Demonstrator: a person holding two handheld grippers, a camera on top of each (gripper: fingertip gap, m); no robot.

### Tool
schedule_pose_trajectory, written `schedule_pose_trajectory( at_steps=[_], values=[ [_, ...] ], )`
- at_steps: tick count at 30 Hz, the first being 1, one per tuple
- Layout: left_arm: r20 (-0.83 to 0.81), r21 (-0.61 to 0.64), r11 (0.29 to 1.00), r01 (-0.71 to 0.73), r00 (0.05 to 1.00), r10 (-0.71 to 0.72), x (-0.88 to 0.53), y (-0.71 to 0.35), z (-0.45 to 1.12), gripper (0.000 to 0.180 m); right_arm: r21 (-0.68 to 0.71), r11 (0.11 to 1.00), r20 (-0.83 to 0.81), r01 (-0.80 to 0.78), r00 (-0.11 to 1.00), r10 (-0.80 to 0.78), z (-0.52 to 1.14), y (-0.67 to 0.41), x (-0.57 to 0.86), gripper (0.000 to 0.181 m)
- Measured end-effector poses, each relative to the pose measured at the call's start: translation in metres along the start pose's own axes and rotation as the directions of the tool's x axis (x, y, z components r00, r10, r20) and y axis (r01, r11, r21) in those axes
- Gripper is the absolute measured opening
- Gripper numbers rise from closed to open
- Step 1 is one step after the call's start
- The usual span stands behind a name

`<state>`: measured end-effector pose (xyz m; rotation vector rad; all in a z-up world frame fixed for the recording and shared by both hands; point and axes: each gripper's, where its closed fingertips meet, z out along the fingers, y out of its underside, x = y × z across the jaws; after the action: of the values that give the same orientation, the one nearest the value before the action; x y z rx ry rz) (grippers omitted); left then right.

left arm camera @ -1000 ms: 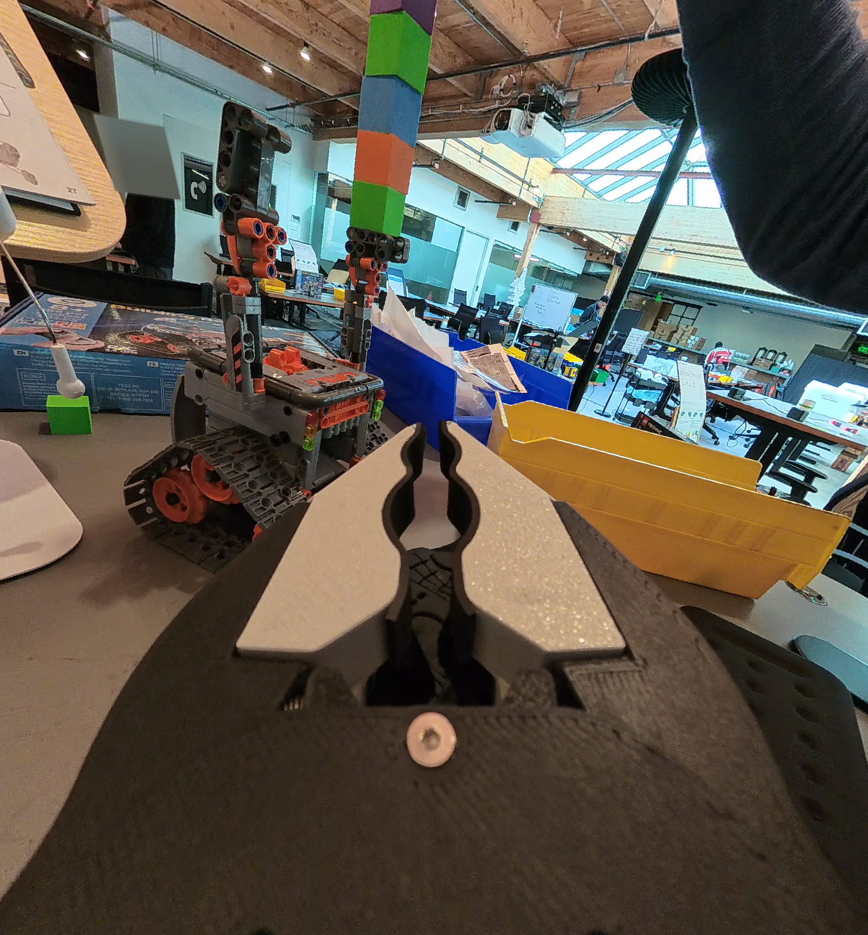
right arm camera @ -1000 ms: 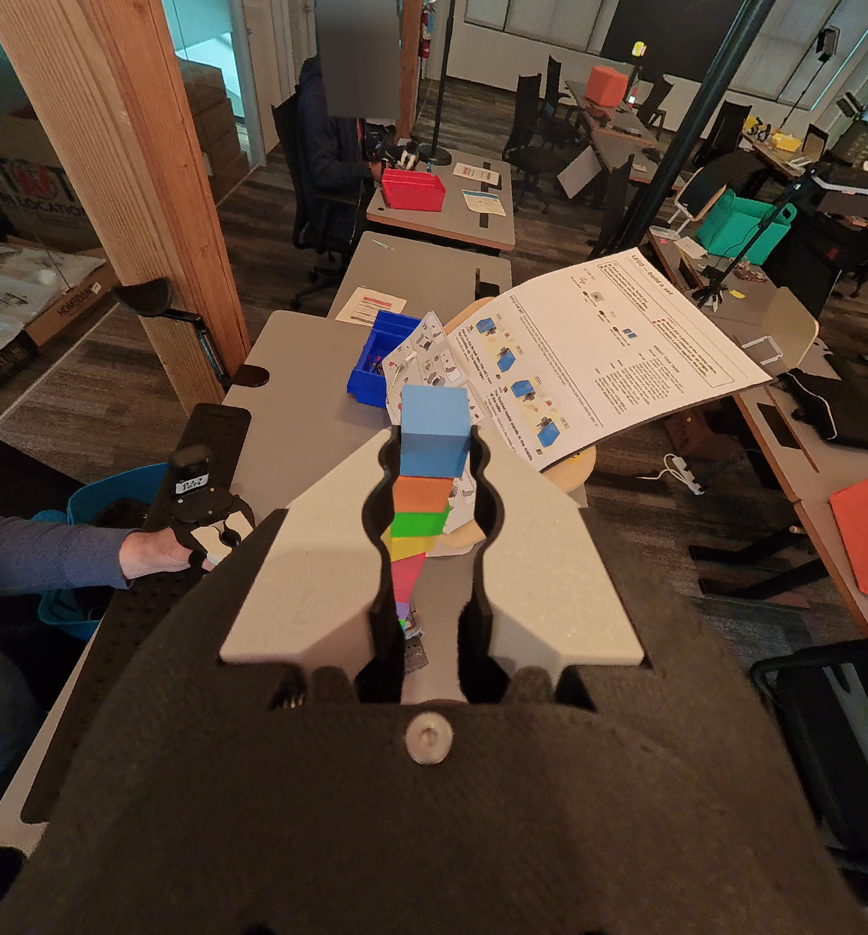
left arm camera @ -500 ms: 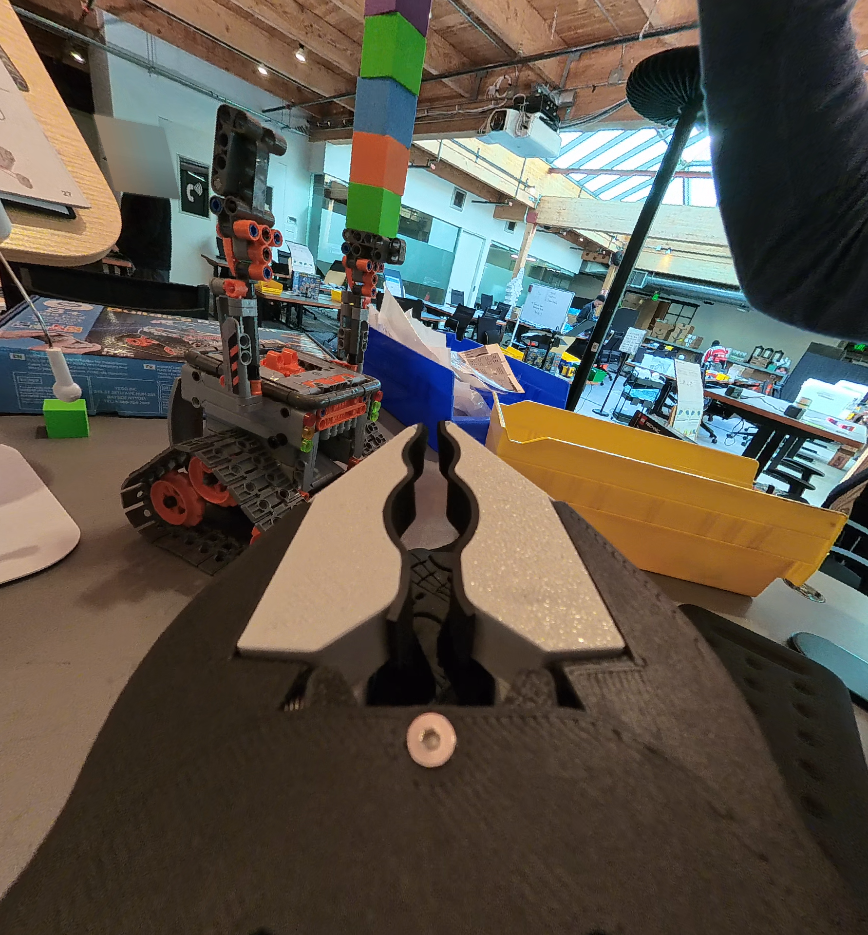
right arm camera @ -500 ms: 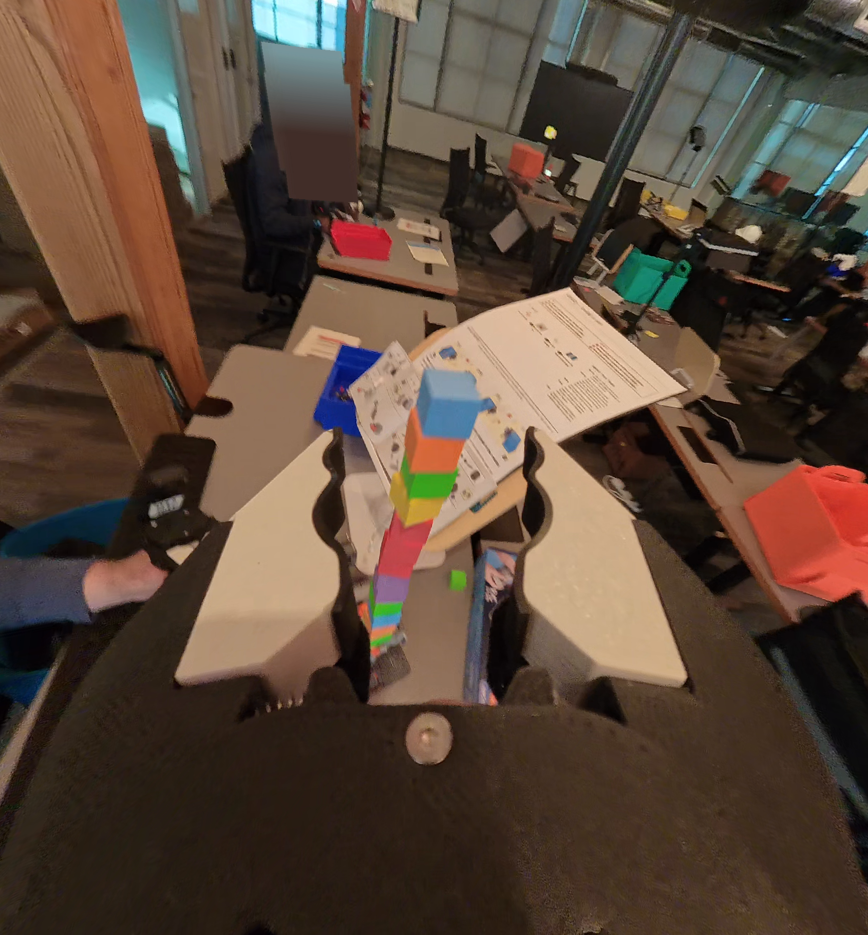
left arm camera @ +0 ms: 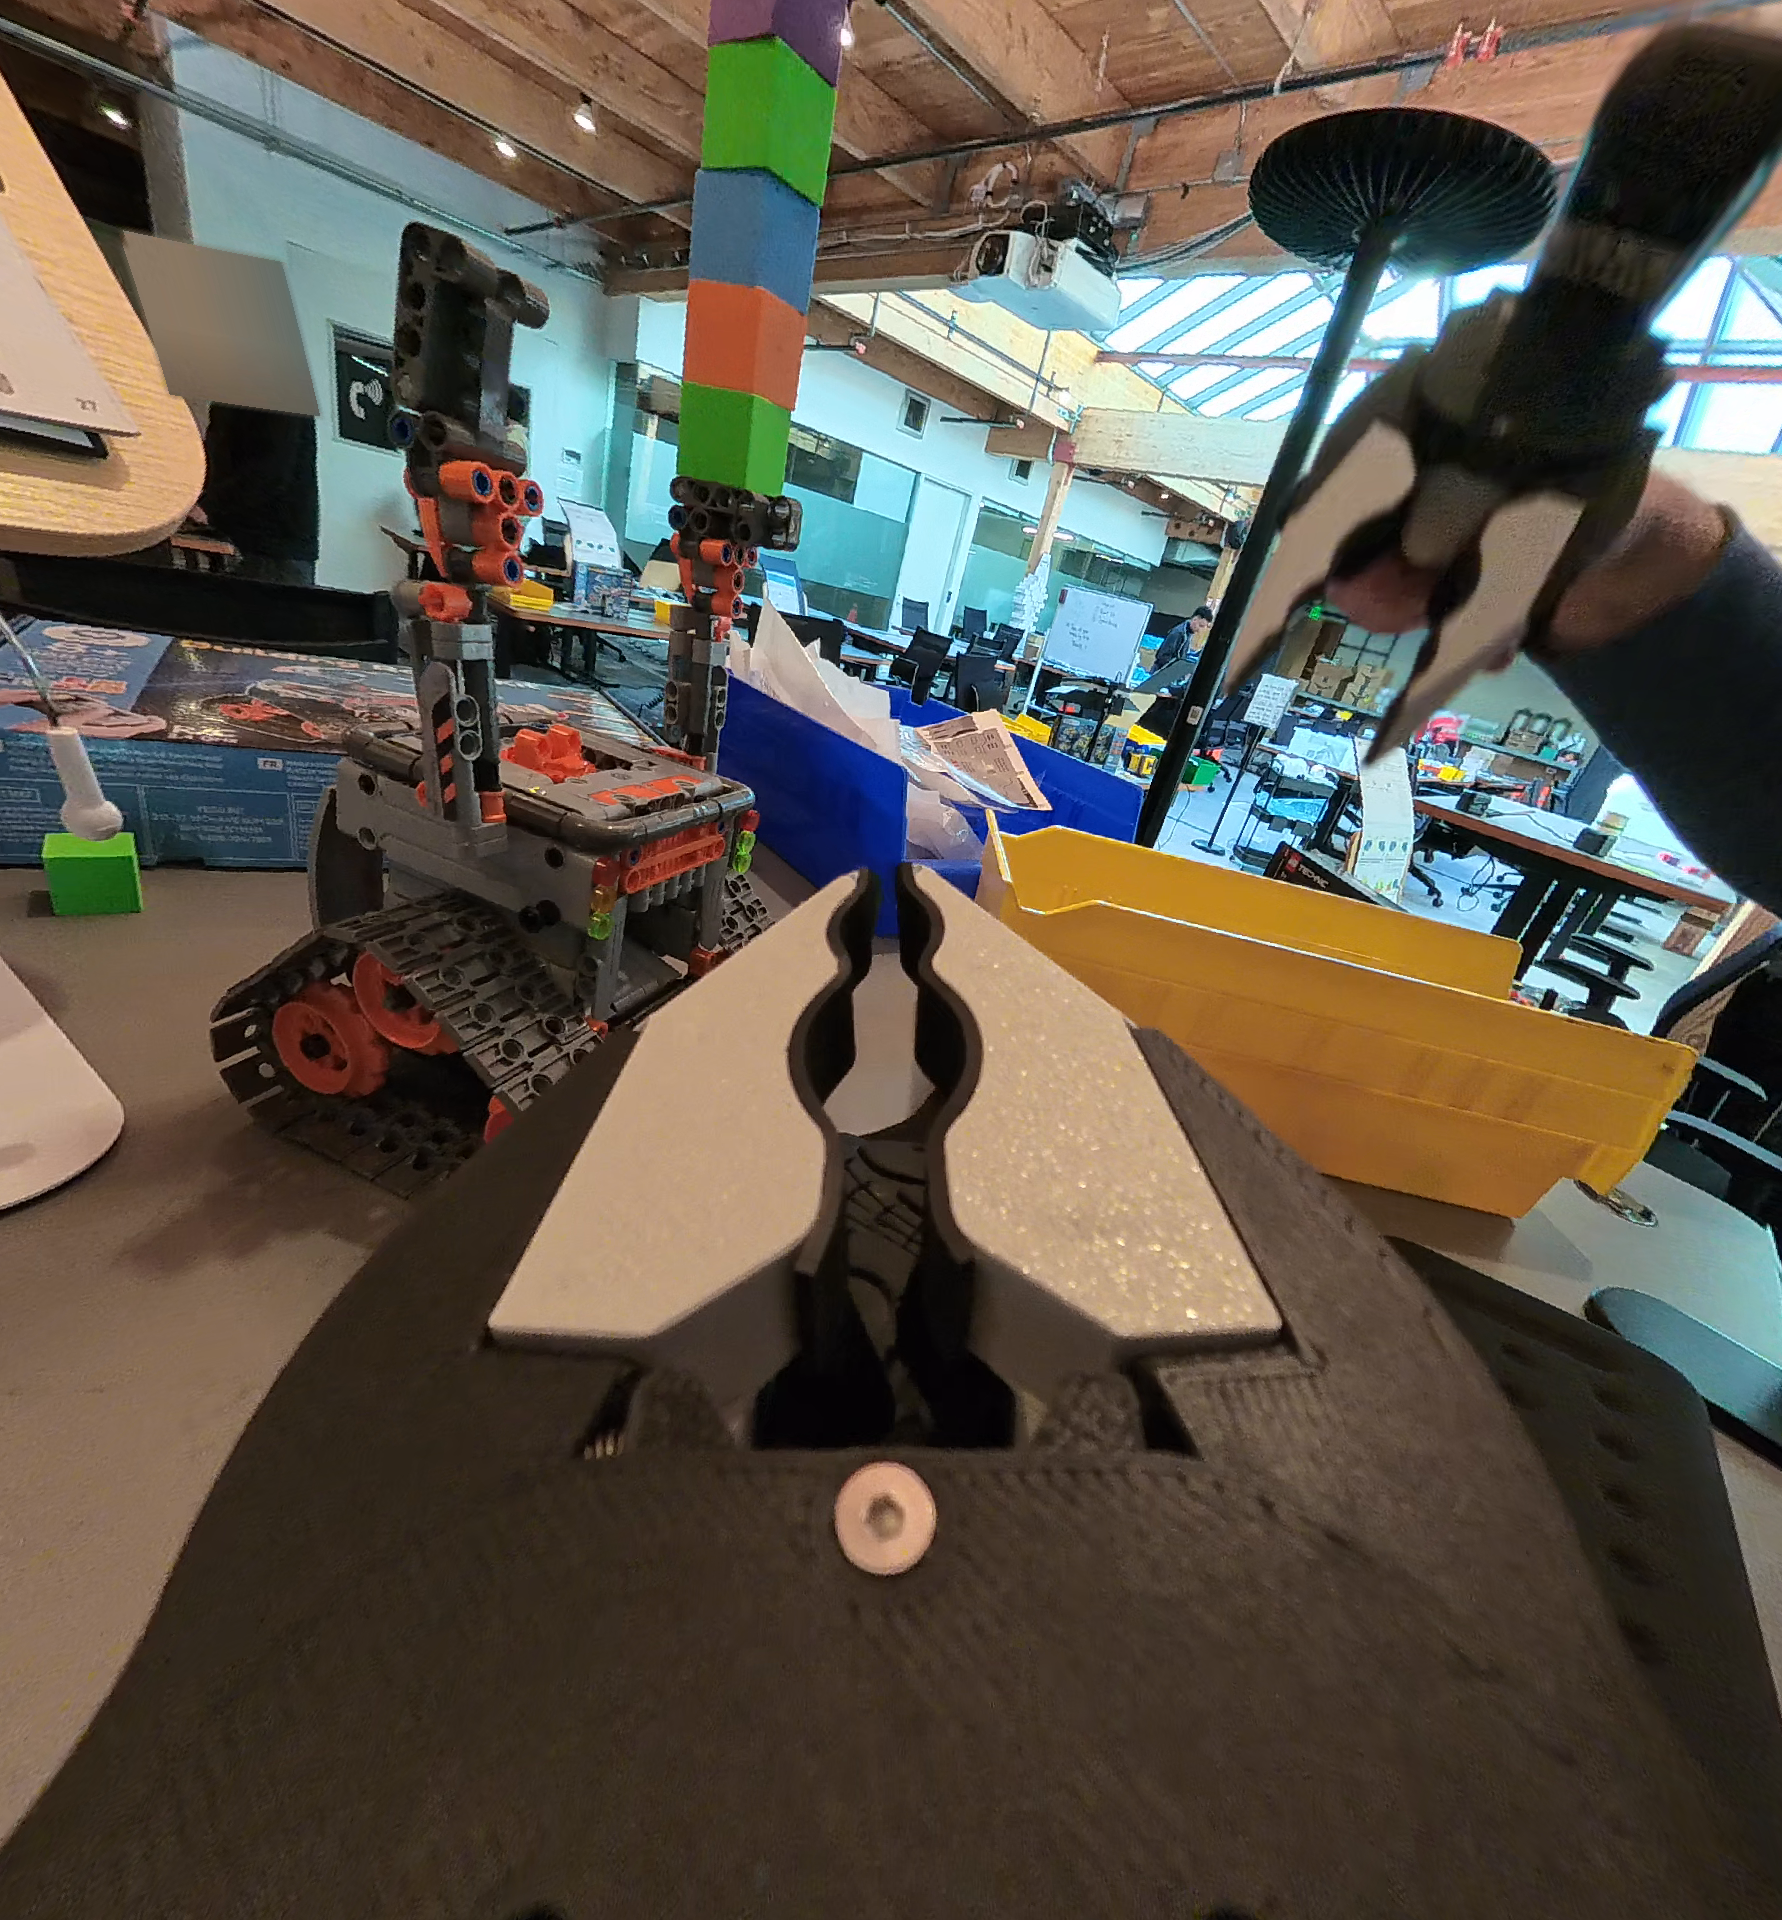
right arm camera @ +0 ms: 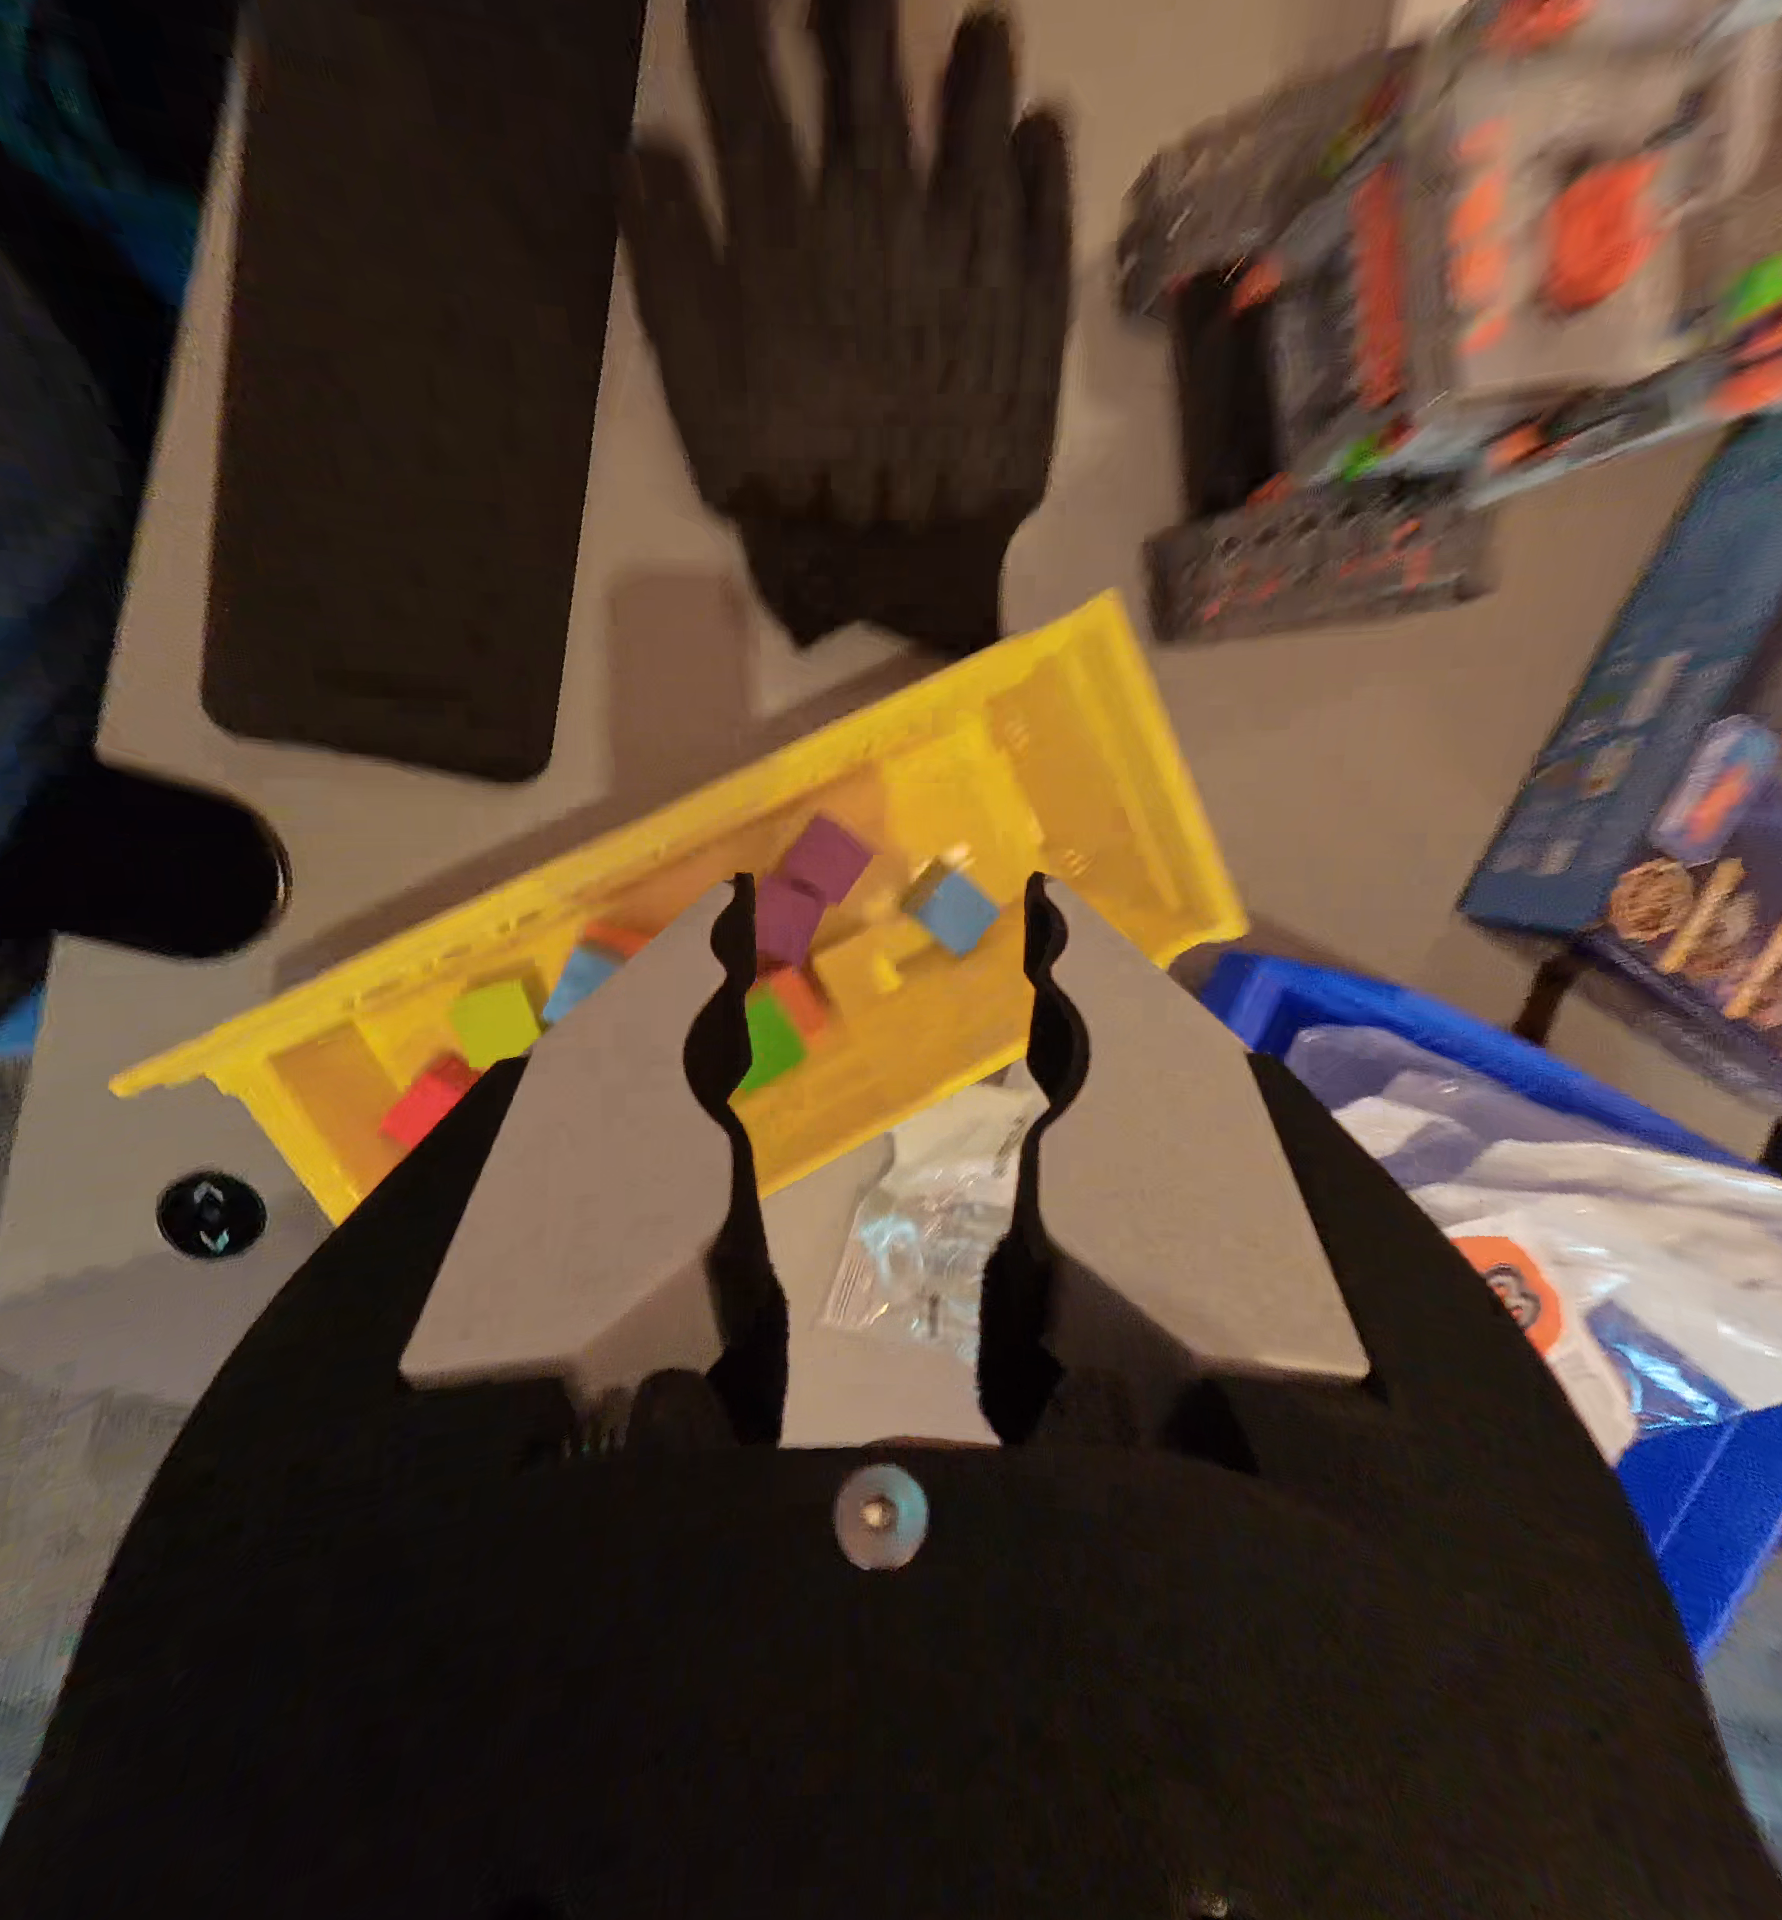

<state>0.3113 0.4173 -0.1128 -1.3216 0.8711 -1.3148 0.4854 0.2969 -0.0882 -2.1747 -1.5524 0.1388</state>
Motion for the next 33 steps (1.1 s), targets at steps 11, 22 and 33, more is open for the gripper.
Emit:
schedule_pose_trajectory(
  at_steps=[11,22,33],
  values=[
    [0.007,-0.004,1.0,-0.009,1.0,0.009,0.0,0.001,-0.001,0.001,-0.468,0.84,0.183,0.275,0.96,-0.212,0.068,0.098,-0.048,0.038],
    [0.013,-0.008,1.0,-0.013,1.0,0.013,-0.001,0.001,0.0,0.001,-0.528,0.8,0.258,0.283,0.952,-0.166,0.075,0.104,-0.054,0.028],
    [0.016,-0.01,1.0,-0.011,1.0,0.011,-0.002,0.002,0.0,0.001,-0.493,0.823,0.188,0.282,0.958,-0.216,0.084,0.093,-0.043,0.035]
  ],
)
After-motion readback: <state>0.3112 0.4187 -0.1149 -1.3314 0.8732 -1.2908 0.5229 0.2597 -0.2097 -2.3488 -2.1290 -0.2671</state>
